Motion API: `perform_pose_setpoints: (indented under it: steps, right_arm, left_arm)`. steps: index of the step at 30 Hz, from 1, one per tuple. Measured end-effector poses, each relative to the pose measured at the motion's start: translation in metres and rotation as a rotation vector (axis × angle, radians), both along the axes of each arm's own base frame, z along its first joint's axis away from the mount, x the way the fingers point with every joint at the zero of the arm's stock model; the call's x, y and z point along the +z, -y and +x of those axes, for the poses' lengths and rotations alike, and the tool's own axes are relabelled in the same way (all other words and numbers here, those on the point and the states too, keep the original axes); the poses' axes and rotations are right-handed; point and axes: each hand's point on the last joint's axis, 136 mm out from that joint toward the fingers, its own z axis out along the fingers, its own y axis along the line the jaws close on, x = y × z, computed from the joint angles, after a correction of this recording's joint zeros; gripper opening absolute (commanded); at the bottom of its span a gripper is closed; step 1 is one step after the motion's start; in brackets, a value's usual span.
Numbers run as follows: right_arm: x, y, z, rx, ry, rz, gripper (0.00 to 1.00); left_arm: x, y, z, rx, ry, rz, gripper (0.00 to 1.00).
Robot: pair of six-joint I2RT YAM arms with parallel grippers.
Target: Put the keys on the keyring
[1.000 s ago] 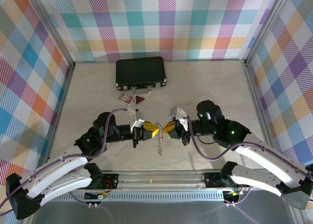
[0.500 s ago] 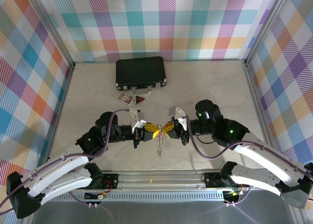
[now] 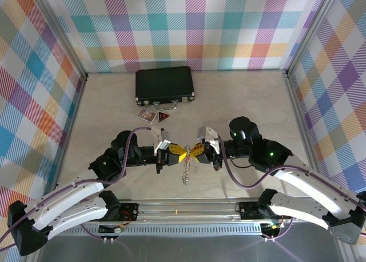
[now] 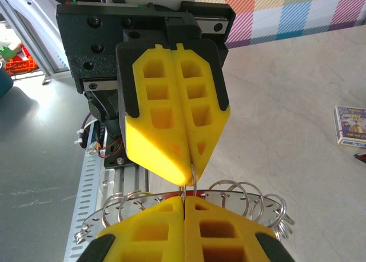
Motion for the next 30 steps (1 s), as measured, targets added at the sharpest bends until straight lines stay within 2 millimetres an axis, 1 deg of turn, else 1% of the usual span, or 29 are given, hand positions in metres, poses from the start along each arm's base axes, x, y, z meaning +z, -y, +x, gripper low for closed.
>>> perform_pose_setpoints:
  steps: [12, 20, 30]
  right_arm:
    - [0.0012, 0.001, -0.0044, 0.027, 0.078, 0.012, 0.0]
    - [-0.0043, 0.0016, -0.0038, 0.007, 0.126, -0.007, 0.0]
    - [-0.006, 0.0014, -0.0019, -0.015, 0.178, -0.024, 0.0]
  left_arm:
    - [0.0023, 0.001, -0.0013, -0.002, -0.024, -0.014, 0.0]
    - [-0.0011, 0.0012, -0.0012, 0.0, -0.037, -0.014, 0.0]
    - [0.0021, 0.0012, -0.0002, 0.005, -0.029, -0.027, 0.0]
